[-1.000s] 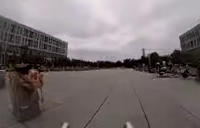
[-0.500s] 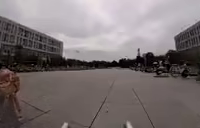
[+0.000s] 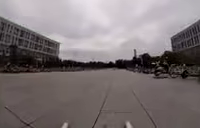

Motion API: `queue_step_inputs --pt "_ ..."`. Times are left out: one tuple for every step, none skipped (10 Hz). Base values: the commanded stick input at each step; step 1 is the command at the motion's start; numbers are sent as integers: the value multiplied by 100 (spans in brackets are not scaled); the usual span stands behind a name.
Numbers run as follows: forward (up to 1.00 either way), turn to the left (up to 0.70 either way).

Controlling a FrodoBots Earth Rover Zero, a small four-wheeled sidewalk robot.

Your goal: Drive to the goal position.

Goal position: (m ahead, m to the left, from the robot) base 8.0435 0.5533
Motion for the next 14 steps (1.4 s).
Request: queue_step_inputs --pt "70 -14" --pt "61 -9" --pt "45 0" --pt "45 0" --pt "45 0" --pt "45 0" --pt "45 0" --pt "45 0" --pt "45 0" --pt "45 0" --pt "45 0" --pt "45 0" --pt "45 0" --pt "45 0"
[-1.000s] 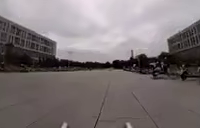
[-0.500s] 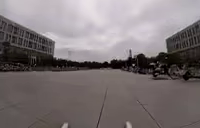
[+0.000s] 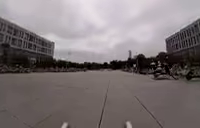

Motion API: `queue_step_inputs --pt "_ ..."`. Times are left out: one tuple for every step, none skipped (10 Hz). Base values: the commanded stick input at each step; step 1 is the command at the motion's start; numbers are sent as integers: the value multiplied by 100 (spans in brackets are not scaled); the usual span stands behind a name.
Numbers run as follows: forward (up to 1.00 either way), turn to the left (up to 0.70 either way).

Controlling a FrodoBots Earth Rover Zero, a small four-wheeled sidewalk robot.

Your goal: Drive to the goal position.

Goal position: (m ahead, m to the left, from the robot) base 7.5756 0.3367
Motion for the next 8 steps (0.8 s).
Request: queue_step_inputs --pt "45 0" --pt "45 0" --pt "45 0" --pt "45 0" --pt "45 0" --pt "45 0" --pt "45 0" --pt "45 0"
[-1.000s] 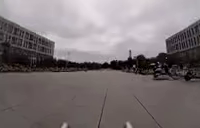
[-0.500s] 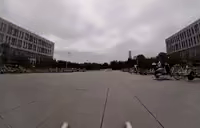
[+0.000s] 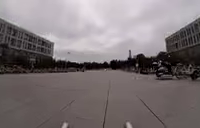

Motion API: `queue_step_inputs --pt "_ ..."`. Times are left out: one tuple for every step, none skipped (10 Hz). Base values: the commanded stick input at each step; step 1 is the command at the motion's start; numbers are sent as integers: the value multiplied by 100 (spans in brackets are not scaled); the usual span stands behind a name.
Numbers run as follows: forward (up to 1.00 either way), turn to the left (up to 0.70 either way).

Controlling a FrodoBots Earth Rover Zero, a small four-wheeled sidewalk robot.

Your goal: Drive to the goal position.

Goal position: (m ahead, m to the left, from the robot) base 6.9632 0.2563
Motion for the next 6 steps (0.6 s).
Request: queue_step_inputs --pt "45 0" --pt "45 0" --pt "45 0" --pt "45 0" --pt "45 0" --pt "45 0"
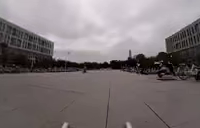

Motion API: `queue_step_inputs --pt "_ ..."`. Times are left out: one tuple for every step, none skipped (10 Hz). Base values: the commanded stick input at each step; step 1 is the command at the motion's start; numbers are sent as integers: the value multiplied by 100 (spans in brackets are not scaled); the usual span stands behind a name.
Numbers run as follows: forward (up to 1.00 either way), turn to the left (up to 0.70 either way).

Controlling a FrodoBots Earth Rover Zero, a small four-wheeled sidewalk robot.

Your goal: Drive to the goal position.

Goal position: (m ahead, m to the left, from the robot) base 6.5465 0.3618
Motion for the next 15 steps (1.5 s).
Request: queue_step_inputs --pt "45 0" --pt "45 0" --pt "45 0" --pt "45 0" --pt "45 0" --pt "45 0" --pt "45 0" --pt "45 0" --pt "45 0" --pt "45 0" --pt "45 0" --pt "45 0" --pt "45 0" --pt "45 0" --pt "45 0"
